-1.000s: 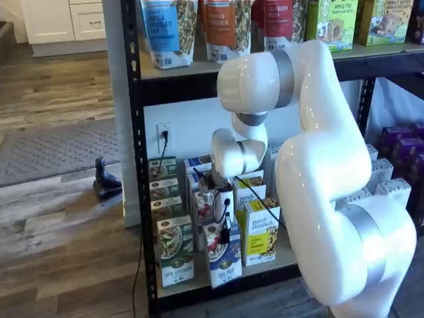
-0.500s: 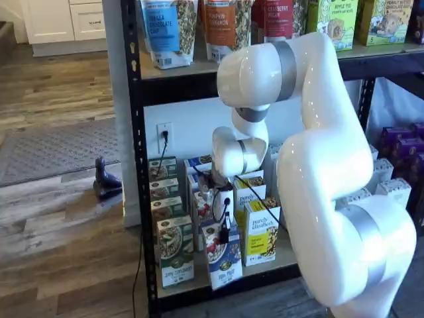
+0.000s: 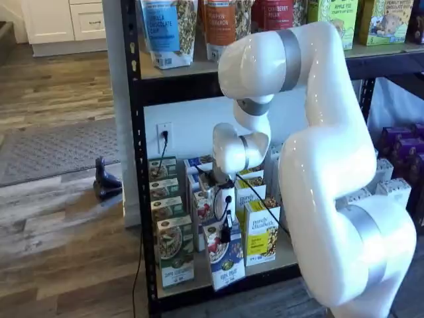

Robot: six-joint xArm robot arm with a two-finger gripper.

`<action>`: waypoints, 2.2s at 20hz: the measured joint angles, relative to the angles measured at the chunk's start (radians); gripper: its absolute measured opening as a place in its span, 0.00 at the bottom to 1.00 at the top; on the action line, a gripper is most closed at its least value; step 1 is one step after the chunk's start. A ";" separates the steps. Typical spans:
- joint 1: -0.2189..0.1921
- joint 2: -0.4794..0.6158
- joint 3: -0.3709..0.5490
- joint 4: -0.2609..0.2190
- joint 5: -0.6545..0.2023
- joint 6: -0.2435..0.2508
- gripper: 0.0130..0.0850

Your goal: Pick up the blue and white box that is on the bottom shelf, the second box from the left

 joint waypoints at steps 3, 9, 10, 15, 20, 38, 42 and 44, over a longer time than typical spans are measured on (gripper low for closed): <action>0.003 -0.044 0.051 -0.021 -0.006 0.021 0.50; 0.004 -0.155 0.177 -0.021 -0.029 0.023 0.50; 0.004 -0.177 0.201 -0.021 -0.034 0.022 0.50; -0.006 -0.280 0.313 -0.052 -0.064 0.040 0.50; -0.016 -0.382 0.405 -0.016 -0.067 -0.003 0.50; 0.066 -0.706 0.617 -0.029 0.032 0.093 0.50; 0.080 -0.749 0.641 -0.018 0.051 0.098 0.50; 0.086 -0.766 0.650 -0.012 0.060 0.099 0.50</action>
